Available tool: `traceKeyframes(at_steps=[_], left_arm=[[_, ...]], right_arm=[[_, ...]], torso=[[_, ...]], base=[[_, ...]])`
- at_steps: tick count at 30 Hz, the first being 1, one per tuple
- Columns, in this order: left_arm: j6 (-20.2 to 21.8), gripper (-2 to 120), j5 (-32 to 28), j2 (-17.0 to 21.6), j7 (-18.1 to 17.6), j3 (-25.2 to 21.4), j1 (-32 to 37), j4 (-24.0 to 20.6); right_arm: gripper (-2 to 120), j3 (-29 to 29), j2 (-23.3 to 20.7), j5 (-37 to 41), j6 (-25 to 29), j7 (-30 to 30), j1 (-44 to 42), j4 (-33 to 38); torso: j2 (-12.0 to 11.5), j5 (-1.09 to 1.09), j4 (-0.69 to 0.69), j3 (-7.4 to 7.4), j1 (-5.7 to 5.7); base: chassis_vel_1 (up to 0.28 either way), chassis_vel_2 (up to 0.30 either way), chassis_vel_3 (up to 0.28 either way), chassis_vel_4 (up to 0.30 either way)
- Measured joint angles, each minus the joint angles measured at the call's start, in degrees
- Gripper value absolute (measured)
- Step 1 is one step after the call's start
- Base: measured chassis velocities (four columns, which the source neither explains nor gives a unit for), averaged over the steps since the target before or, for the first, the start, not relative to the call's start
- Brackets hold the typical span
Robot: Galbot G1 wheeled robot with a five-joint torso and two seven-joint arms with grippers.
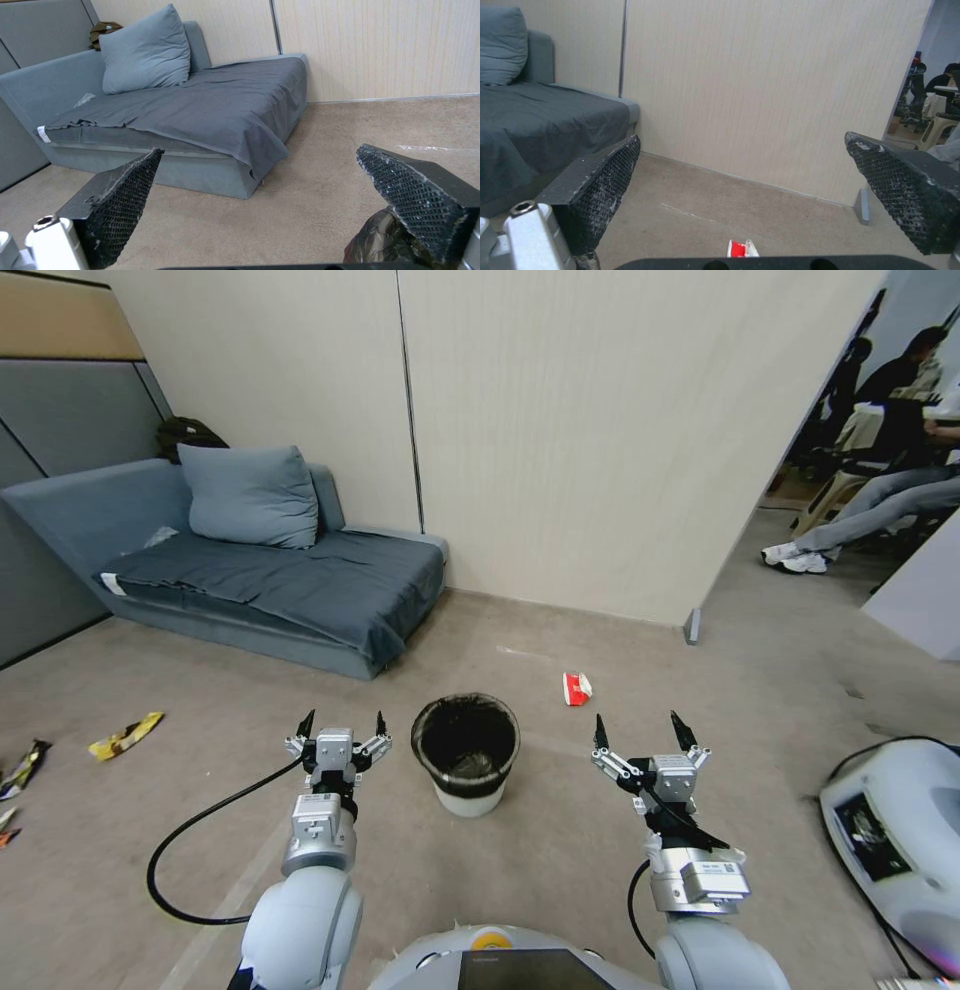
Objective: Pick up the trash bin, then pick up the garbage from the floor and place it into the trash bin.
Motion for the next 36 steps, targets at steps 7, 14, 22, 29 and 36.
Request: traceKeyframes(at_steps=[7, 14, 22, 29, 36], left_arm=[[0.06, 100, -0.05, -0.06, -0.11, 0.38, 0.07, 0.00], [0.45, 100, -0.79, -0.04, -0.17, 0.76, 0.00, 0.04], [6.67, 100, -13.87, 0.29, 1.16, 1.98, -0.83, 0.09], [12.13, 100, -27.03, 3.26, 4.07, -0.03, -3.31, 1.67], [15.20, 100, -35.04, 6.33, 4.57, 0.44, -5.66, 5.58]], right_arm=[[100, 0.03, 0.00, 0.01, 0.26, -0.10, 0.02, -0.06], [100, 0.03, 0.00, -0.02, 0.55, -0.12, 0.03, -0.11], [100, 0.03, 0.00, -0.19, 0.96, -0.14, 0.05, -0.25], [100, 0.01, 0.00, -1.87, 2.00, 0.00, 0.26, -0.92], [100, 0.00, 0.00, -1.98, 2.06, 0.04, 0.30, -1.11]], torso=[[0.00, -0.01, 0.00, -0.01, -0.01], [0.00, -0.01, 0.00, -0.01, -0.01], [0.00, -0.01, 0.00, -0.01, -0.01], [0.00, -0.01, 0.00, -0.01, -0.01], [0.00, -0.02, -0.01, -0.01, -0.01]], base=[[0.012, -0.022, -0.014, 0.011], [0.000, 0.000, 0.000, 0.000], [0.000, 0.000, 0.000, 0.000], [0.000, 0.000, 0.000, 0.000], [0.000, 0.000, 0.000, 0.000]])
